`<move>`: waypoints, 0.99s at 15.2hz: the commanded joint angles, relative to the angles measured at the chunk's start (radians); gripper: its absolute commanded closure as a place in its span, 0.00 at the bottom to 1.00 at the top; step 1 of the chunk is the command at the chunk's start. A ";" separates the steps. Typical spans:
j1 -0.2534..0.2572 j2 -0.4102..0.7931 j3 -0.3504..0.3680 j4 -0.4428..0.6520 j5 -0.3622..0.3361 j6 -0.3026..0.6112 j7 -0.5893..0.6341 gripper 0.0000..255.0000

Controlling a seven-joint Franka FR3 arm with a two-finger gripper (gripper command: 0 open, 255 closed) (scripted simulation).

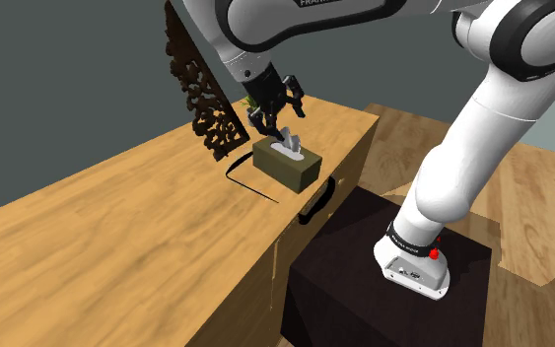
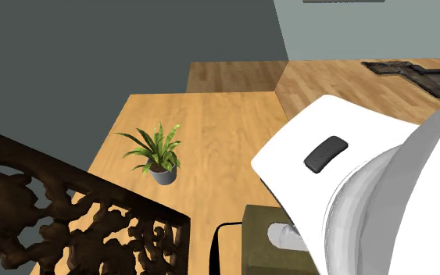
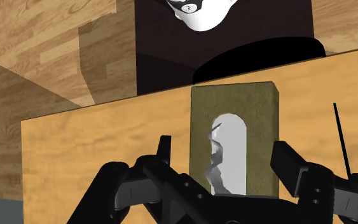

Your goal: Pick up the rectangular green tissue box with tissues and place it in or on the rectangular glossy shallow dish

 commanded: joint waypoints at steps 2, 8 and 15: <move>0.000 0.000 0.000 0.000 0.000 0.000 0.000 0.00; 0.019 0.110 0.026 0.226 -0.027 -0.134 0.031 0.00; 0.019 0.110 0.026 0.226 -0.027 -0.134 0.031 0.00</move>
